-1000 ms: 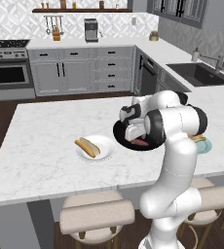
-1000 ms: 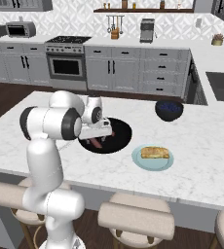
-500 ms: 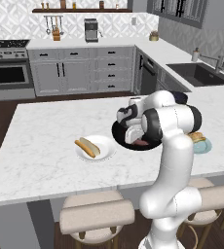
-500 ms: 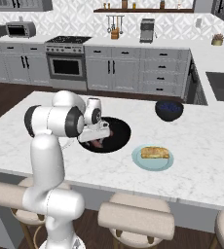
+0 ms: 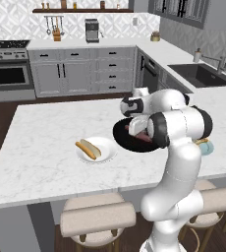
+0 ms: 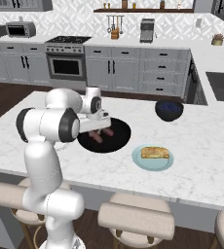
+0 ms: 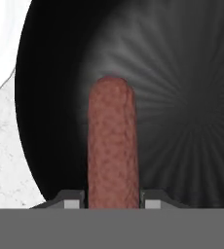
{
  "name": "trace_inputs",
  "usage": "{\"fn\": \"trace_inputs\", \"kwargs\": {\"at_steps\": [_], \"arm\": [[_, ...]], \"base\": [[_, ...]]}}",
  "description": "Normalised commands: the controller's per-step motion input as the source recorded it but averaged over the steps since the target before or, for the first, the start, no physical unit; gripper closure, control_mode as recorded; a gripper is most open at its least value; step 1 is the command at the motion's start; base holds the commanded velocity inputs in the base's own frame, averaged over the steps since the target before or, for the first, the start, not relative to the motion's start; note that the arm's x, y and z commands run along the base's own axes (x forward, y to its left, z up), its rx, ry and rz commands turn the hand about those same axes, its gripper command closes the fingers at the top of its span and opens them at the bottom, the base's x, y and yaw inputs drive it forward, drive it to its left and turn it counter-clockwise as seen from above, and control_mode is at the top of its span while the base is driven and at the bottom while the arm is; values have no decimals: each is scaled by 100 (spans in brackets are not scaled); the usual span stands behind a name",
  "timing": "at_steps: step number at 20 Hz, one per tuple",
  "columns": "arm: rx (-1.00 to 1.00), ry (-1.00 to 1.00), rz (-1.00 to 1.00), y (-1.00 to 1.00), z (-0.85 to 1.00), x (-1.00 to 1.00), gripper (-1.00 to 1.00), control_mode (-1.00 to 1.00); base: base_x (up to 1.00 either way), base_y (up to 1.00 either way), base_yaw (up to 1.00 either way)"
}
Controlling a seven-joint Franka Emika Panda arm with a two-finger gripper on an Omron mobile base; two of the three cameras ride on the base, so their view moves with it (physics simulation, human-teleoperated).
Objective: Place one bun and one sausage from the bowl on each plate.
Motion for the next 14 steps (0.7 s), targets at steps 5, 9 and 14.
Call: {"fn": "trace_inputs", "kwargs": {"at_steps": [5,9,14], "arm": [[-4,5,-11,-84,89,-3,100,-100],[0,11,-18,-100,76,-2,100,-100],[1,11,-21,-100,54,-21,100,-100]], "base": [[0,0,0],[0,0,0],[0,0,0]]}}
